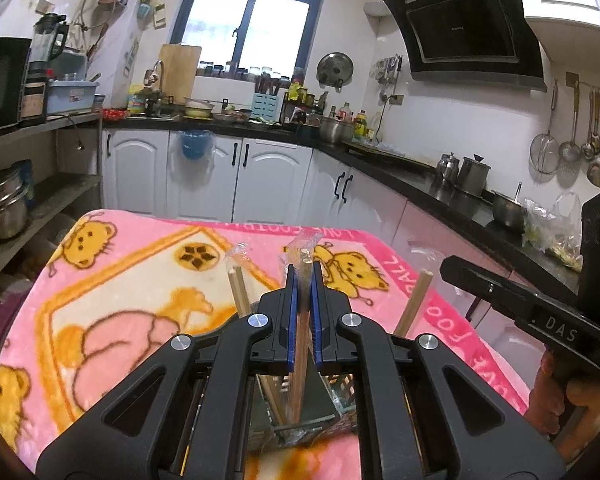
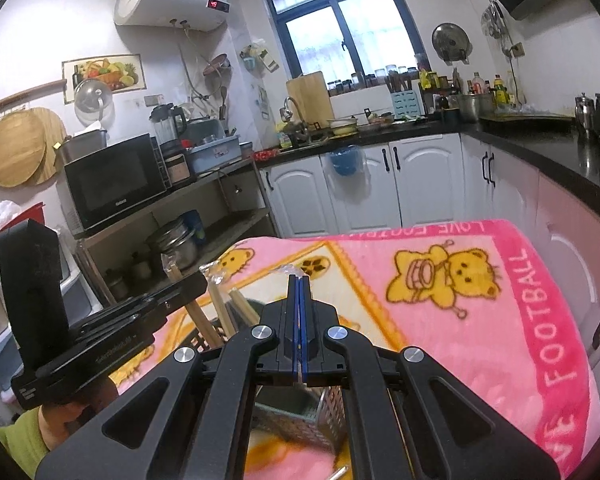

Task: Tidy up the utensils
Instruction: 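Lower both chopstick pairs into the caddy and open both tools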

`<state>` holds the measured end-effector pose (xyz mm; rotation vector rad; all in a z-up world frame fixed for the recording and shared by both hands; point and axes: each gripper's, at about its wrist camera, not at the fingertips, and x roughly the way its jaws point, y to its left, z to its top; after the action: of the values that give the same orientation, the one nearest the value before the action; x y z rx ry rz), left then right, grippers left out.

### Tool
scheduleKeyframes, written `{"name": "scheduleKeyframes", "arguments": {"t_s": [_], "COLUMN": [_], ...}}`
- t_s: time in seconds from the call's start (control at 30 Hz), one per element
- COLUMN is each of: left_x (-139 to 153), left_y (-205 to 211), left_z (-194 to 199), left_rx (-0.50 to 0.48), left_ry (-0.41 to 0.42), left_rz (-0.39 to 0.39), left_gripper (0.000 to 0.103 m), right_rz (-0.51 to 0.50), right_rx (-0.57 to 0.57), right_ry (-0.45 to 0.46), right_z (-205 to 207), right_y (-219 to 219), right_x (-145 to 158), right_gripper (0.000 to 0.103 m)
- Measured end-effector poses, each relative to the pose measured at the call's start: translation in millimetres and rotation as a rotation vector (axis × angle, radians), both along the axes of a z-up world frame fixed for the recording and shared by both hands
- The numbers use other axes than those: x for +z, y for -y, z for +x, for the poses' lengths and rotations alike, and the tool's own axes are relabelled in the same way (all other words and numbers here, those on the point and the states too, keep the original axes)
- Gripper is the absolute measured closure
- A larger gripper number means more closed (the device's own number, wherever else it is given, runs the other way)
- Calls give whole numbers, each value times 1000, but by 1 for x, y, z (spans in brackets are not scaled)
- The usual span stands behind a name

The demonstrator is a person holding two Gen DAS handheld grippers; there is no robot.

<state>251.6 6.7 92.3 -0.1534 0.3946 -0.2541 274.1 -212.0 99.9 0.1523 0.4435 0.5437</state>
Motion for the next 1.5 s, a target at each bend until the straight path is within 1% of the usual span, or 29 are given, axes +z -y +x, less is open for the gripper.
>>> {"name": "scheduleKeyframes", "arguments": {"t_s": [0.17, 0.3, 0.53, 0.63, 0.83, 1.0, 1.03, 1.07, 1.1, 1.13, 1.2, 1.33, 1.4, 1.43, 1.5], "left_x": [-3, -3, -4, -5, -7, -8, -8, -8, -8, -8, -8, -9, -9, -9, -10], "left_y": [-5, -8, -18, -22, -27, -31, -32, -33, -33, -34, -35, -37, -38, -38, -38], "left_z": [-4, -8, -11, -13, -19, -23, -24, -25, -25, -26, -28, -33, -36, -36, -39], "left_rx": [10, 12, 27, 32, 39, 44, 46, 48, 50, 50, 51, 51, 52, 50, 47], "left_ry": [-10, -12, -30, -37, -44, -49, -49, -50, -51, -52, -54, -64, -65, -67, -67], "left_rz": [-5, 8, 1, -5, -9, -14, -15, -17, -18, -20, -23, -30, -32, -33, -37], "left_gripper": [100, 100, 100, 96, 95, 91, 90, 86, 81, 80, 76, 69, 64, 63, 57], "right_rz": [3, -11, -27, -35, -37, -40, -40, -40, -40, -41, -44, -54, -59, -58, -63], "right_rx": [-4, -16, -21, -24, -20, -14, -12, -11, -9, -9, -11, -7, -5, -3, 1], "right_ry": [-17, -21, -33, -46, -69, -74, -75, -77, -78, -79, -80, -82, -81, -81, -79], "right_z": [-4, -8, -11, -14, -17, -19, -20, -22, -23, -24, -27, -32, -36, -36, -40], "right_y": [3, 6, 9, 10, 11, 12, 12, 12, 12, 13, 14, 13, 13, 13, 13], "right_x": [-3, -3, -5, -8, -15, -16, -17, -17, -18, -18, -20, -22, -23, -23, -25], "right_gripper": [102, 102, 102, 102, 102, 102, 102, 101, 100, 97, 85, 82, 76, 75, 74]}}
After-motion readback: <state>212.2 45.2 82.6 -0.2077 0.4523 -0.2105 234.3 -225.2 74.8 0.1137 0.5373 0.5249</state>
